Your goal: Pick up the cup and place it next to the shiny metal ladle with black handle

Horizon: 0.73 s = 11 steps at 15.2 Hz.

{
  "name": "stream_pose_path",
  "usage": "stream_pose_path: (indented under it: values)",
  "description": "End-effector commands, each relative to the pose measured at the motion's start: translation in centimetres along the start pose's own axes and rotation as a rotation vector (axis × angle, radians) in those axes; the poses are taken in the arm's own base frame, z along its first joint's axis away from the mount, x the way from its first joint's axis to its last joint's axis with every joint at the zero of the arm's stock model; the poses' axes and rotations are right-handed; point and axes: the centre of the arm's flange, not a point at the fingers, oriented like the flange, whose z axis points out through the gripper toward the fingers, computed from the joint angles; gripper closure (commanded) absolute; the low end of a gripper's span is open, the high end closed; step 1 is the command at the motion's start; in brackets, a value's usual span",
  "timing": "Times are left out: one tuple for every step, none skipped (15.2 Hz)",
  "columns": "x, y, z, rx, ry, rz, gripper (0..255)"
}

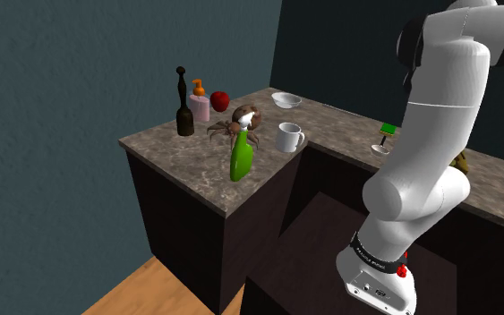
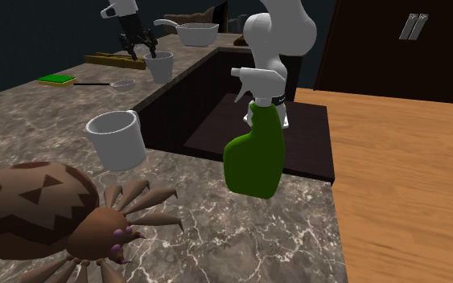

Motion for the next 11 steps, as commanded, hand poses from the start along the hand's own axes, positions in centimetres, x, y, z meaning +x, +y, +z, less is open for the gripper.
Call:
stream_pose_path:
  values:
    - [-0.1,0.0,-2.0,0.0,0.0,0.0,0]
    - [-0.1,0.0,-3.3,0.001,0.0,0.0,0]
    - [-0.1,0.0,-4.3,0.0,0.0,0.0,0]
    - [-0.1,0.0,-4.3,0.0,0.0,0.0,0]
    - [-0.1,0.0,-4.3,0.001,0.0,0.0,0]
    - [-0.1,0.0,-4.3,0.001,0.0,0.0,0]
    - [-0.1,0.0,-4.3,0.001,0.0,0.0,0]
    - [-0.1,0.0,-4.3,0.001,0.0,0.0,0]
    - [-0.1,0.0,-4.3,0.0,0.0,0.0,0]
    - [-0.1,0.0,-4.3,0.0,0.0,0.0,0]
    - [-0.1,0.0,-4.3,0.0,0.0,0.0,0]
